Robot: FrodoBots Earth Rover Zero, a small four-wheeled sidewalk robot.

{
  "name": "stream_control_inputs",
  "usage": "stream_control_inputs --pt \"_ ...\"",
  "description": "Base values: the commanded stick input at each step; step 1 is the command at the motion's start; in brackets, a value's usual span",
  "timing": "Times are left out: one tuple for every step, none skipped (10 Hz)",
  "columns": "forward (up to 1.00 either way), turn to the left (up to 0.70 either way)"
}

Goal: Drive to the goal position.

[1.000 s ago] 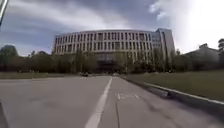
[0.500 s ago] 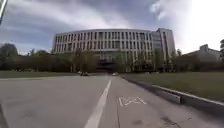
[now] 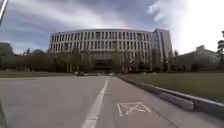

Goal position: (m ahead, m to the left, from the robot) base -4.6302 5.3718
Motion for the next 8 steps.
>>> stream_control_inputs --pt "1.0 0.0" --pt "1.0 0.0" --pt "1.0 0.0" --pt "1.0 0.0" --pt "1.0 0.0" --pt "1.0 0.0" --pt "1.0 0.0" --pt "1.0 0.0"
